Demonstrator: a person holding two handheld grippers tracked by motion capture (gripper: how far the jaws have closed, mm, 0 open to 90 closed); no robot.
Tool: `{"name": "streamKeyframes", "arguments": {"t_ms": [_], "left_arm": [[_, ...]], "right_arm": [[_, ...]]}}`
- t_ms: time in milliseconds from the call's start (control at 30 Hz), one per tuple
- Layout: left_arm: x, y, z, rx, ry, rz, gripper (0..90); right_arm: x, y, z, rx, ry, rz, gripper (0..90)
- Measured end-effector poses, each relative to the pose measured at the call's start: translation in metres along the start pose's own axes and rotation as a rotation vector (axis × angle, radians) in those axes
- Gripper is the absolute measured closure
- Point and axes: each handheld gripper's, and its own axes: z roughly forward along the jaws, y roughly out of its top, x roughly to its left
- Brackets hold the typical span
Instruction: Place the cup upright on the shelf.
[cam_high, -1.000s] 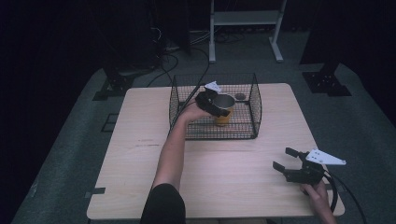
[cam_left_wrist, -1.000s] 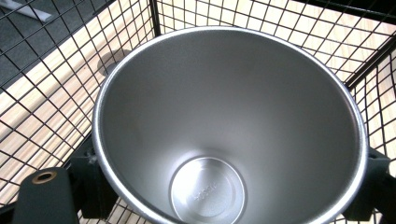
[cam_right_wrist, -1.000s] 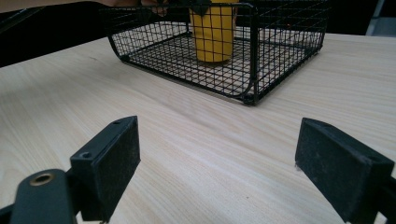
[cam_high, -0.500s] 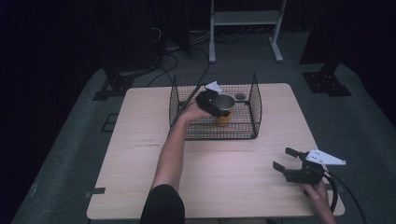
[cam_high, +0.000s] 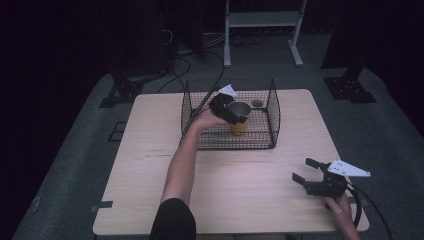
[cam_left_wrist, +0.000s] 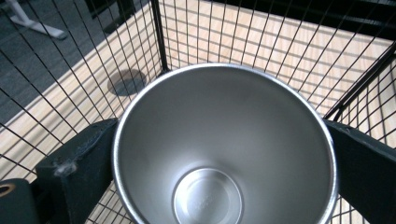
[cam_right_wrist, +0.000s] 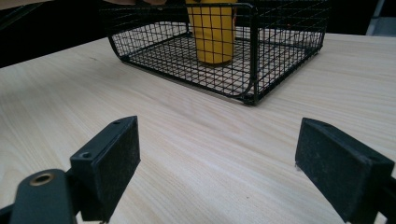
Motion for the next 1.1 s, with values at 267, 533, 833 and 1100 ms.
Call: {"name": "streamKeyframes", "arguments": {"t_ms": [267, 533, 833, 1100], "left_arm": [[0.000, 0.003, -0.004, -0.023, 0.012, 0.001, 1.8], [-0.002, 0.009, -0.014, -0.071, 0.024, 0.013, 0.6], [-0.008, 0.019, -0.031, -0.117, 0.041, 0.028, 0.5], [-0.024, 0.023, -0.049, -0.151, 0.024, 0.054, 0.6]], "right_arm": [[0.000, 0.000, 0.000, -0.001, -0.001, -0.001, 12.9], [-0.001, 0.000, 0.000, -0.002, 0.002, 0.000, 12.9], [0.000, 0.000, -0.001, -0.005, 0.000, -0.004, 12.9], [0.001, 0.000, 0.000, 0.003, -0.007, -0.009, 12.9]]}}
